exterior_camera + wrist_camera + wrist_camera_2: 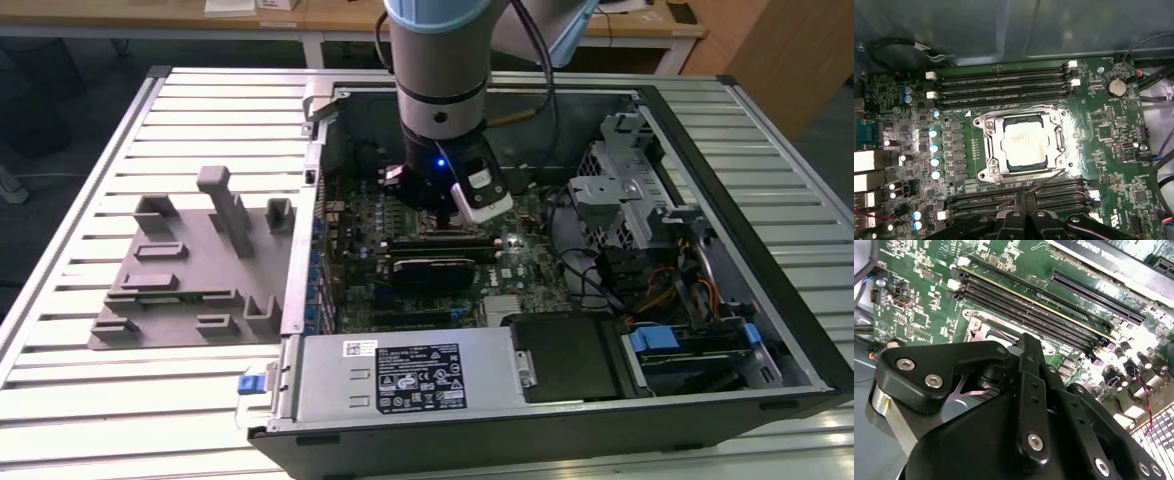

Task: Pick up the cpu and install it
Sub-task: 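Install the second cpu locking lever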

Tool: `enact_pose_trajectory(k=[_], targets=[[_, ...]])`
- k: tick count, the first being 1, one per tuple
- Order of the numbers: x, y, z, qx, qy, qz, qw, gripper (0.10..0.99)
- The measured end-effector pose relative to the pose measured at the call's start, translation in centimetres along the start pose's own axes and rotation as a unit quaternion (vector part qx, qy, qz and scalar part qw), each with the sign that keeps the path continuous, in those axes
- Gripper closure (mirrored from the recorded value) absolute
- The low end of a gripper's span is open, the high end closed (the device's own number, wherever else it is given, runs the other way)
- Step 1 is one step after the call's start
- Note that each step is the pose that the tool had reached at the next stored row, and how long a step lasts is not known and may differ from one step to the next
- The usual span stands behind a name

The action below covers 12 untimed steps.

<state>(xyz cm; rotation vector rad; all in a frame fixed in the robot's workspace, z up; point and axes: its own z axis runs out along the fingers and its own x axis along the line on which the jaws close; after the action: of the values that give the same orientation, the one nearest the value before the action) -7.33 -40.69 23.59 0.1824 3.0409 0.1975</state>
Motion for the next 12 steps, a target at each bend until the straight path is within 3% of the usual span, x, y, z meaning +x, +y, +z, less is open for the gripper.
enact_pose_trajectory(k=[8, 12], targets=[[1.15, -0.3, 1.26, -0.0006, 0.0, 0.0, 1.0, 0.98], [1.45, -0.42, 1.71, -0.0064, 0.0008, 0.001, 1.0, 0.98]])
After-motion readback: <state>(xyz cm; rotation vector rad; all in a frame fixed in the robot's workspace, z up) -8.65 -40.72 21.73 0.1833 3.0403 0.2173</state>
